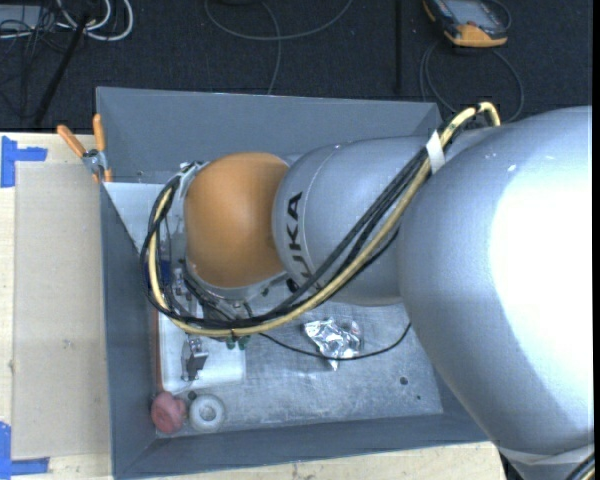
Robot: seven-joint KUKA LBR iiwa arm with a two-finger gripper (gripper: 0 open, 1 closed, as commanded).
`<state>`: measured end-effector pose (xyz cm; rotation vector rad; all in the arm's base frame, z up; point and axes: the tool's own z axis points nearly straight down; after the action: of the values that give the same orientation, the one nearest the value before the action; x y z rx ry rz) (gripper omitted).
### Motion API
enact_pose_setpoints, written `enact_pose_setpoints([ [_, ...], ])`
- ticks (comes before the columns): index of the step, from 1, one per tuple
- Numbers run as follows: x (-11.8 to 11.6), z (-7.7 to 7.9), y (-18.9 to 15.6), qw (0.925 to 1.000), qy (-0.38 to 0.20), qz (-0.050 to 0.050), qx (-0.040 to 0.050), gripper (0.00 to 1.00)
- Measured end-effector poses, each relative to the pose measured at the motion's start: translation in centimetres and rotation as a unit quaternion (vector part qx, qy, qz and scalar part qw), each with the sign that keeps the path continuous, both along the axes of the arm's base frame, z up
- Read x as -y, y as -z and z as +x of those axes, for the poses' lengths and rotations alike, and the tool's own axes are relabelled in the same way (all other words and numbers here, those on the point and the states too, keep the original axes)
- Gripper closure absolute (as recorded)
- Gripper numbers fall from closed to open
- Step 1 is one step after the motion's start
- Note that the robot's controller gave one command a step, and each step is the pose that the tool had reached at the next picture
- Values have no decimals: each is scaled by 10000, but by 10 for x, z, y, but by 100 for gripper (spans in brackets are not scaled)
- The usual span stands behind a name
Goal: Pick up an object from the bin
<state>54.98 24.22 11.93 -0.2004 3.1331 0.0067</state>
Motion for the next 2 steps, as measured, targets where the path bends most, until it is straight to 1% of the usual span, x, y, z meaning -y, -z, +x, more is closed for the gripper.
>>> enact_pose_setpoints([
  [1,-9,-11,14,9545,-2982,23,5,0],
  [2,0,-28,46,8724,-4887,-47,39,0],
])
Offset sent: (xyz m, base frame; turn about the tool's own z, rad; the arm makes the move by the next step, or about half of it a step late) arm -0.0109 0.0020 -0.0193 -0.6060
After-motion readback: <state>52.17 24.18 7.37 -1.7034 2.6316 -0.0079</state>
